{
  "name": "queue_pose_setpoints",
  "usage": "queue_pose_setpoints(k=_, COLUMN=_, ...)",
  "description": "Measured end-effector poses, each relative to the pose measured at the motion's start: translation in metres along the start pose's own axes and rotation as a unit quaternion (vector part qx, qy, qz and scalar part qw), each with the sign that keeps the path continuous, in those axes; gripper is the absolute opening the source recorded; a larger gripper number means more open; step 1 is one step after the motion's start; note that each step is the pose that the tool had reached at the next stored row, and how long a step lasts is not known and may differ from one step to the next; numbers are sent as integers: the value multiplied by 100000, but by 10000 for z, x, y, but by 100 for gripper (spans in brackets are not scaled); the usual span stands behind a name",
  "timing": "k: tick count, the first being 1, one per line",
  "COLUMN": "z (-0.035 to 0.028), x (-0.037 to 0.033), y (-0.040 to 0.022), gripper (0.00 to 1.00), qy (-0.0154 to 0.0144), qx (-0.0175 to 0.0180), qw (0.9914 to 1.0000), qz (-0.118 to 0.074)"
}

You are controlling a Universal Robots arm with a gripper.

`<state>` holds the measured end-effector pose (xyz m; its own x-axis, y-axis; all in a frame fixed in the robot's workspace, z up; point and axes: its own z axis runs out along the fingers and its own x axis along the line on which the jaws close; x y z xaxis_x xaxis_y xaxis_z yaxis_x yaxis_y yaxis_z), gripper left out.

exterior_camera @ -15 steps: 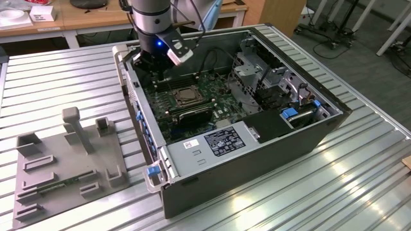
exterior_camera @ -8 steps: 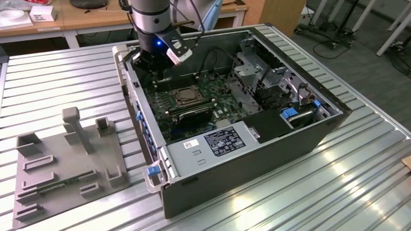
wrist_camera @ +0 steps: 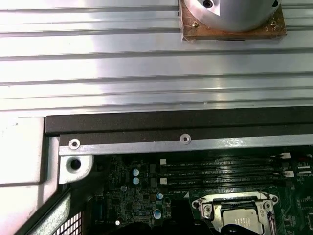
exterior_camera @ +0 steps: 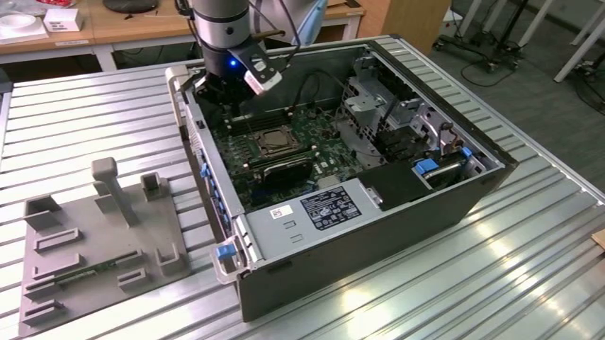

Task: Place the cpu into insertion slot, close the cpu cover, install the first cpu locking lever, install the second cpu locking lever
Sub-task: 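Install the first cpu locking lever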

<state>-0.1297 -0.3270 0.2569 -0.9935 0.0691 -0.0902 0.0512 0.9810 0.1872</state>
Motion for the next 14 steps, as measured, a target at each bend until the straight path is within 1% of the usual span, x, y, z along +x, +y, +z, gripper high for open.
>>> queue_pose_setpoints(k=8, z=10, x=-2, y=7, gripper=11, qy=1, qx=-126, qw=100000, qz=53)
queue_pose_setpoints(k=11, z=13, x=-12, y=8, gripper=11, qy=7, qx=-156, qw=100000, qz=49)
queue_pose_setpoints(k=14, z=17, x=-37, y=9, gripper=11, qy=7, qx=-173, qw=100000, qz=51)
